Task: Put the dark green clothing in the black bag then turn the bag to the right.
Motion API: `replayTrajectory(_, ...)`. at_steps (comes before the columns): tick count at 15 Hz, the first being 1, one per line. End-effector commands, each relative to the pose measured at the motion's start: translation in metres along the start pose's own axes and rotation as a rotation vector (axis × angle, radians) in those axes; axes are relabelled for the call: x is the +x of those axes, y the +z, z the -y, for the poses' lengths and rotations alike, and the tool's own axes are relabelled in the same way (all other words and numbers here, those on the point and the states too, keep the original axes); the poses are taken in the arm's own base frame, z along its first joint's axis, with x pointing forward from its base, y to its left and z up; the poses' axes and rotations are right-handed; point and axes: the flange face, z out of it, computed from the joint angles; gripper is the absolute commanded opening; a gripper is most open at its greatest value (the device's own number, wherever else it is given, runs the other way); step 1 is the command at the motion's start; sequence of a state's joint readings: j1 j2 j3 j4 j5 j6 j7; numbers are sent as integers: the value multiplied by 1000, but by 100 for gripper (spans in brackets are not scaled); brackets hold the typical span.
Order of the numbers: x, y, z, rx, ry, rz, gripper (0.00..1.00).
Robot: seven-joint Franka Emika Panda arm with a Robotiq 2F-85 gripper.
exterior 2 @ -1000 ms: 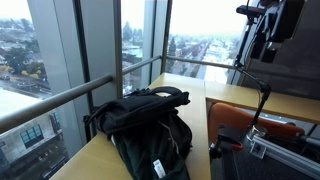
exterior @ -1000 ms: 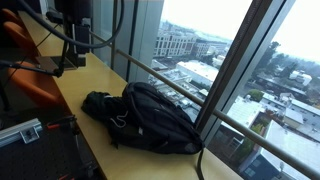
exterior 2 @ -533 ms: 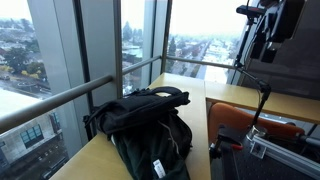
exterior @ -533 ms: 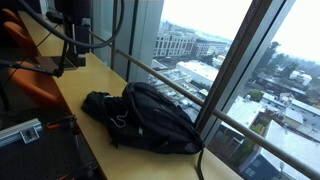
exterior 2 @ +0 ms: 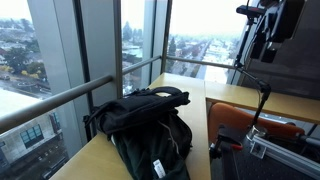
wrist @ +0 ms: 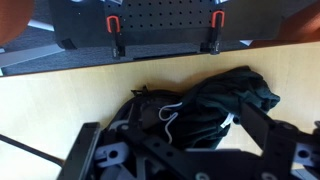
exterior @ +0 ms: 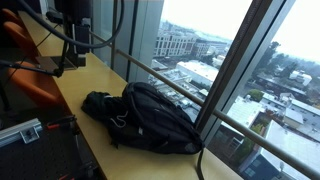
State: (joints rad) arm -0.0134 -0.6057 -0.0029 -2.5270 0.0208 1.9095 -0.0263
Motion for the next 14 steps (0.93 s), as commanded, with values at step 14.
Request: replayTrajectory(14, 22, 4, 155, -24, -133, -66, 100)
